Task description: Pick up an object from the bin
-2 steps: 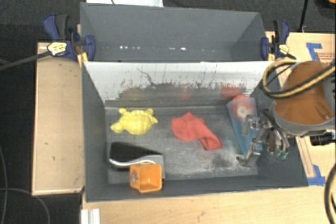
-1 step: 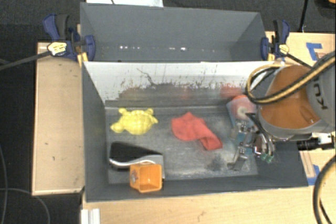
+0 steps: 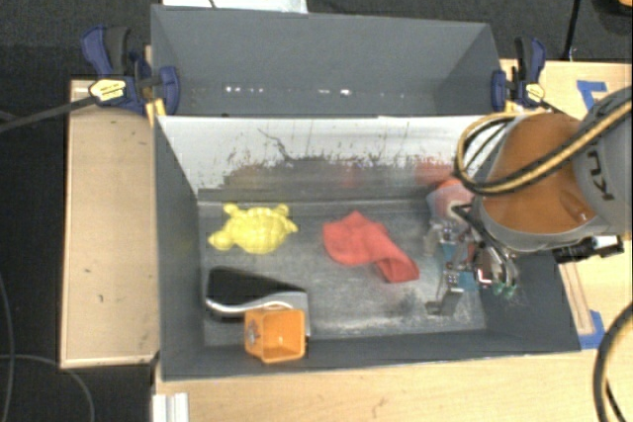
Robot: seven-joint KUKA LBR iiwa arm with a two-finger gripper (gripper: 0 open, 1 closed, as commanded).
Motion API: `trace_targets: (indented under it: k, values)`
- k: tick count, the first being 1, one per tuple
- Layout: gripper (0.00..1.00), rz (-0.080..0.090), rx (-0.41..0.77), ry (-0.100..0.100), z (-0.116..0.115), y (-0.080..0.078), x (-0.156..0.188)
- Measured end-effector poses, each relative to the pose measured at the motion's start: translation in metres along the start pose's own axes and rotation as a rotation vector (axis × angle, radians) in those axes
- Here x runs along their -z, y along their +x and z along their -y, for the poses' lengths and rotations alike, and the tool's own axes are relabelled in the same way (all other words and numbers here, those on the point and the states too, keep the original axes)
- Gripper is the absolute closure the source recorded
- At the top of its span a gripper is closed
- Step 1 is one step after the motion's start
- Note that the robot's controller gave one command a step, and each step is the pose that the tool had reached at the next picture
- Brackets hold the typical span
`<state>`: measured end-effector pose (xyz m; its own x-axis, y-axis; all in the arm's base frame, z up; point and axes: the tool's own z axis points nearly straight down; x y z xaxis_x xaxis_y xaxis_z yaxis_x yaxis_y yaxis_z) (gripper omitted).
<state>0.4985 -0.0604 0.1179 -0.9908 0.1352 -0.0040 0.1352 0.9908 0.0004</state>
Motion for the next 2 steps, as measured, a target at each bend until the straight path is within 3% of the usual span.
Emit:
trace_targets:
  k: [1, 2]
  values:
    - [0.0, -0.002, -0.397, 0.0, -0.029, -0.004, -0.035]
    - [1.0, 0.0, -0.126, 0.0, -0.047, -0.021, -0.048]
